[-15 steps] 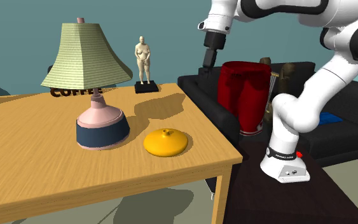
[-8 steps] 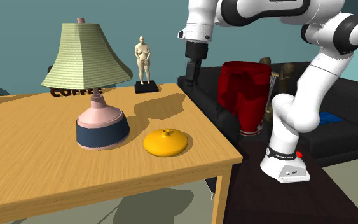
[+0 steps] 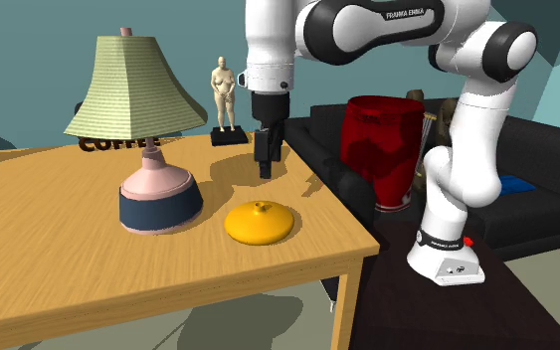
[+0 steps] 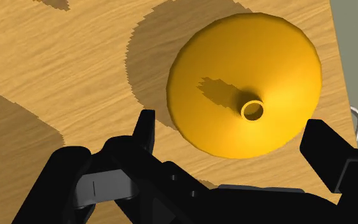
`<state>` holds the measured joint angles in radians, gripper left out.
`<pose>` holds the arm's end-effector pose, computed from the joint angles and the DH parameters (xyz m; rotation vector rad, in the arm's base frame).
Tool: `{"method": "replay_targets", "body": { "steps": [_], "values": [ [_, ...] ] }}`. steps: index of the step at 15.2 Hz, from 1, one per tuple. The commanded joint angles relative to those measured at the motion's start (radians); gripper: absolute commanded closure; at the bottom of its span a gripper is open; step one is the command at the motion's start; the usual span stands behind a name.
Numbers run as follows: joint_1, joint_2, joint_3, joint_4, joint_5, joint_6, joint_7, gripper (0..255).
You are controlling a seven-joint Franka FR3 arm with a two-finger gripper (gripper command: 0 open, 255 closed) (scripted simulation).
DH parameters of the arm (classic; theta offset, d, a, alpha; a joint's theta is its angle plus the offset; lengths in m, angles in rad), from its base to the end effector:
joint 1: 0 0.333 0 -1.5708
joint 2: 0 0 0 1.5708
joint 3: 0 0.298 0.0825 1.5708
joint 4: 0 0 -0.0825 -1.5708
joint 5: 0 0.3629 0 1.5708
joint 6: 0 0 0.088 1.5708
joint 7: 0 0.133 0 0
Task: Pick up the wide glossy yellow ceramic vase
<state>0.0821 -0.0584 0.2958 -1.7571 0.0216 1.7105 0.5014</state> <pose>0.4863 0.1993 0.5375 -3.1273 0.1985 -0.0102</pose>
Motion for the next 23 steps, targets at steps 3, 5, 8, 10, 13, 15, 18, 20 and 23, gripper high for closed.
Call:
{"method": "replay_targets", "body": {
  "steps": [3, 5, 8, 10, 13, 15, 18, 20, 23],
  "values": [
    [0.035, 0.165, 0.036, 0.152, -0.058, -0.043, 0.063, 0],
    [0.036, 0.163, 0.035, 0.122, -0.057, -0.015, 0.062, 0],
    [0.035, 0.161, 0.034, 0.080, -0.056, 0.026, 0.062, 0],
    [0.034, 0.161, 0.034, 0.053, -0.057, 0.053, 0.062, 0],
    [0.034, 0.159, 0.034, 0.043, -0.056, 0.060, 0.062, 255],
    [0.035, 0.160, 0.034, 0.045, -0.056, 0.059, 0.063, 255],
    [0.035, 0.160, 0.034, 0.046, -0.056, 0.059, 0.063, 255],
    [0.035, 0.160, 0.034, 0.046, -0.056, 0.058, 0.063, 255],
    [0.034, 0.161, 0.034, 0.059, -0.057, 0.047, 0.062, 255]
  ]
}}
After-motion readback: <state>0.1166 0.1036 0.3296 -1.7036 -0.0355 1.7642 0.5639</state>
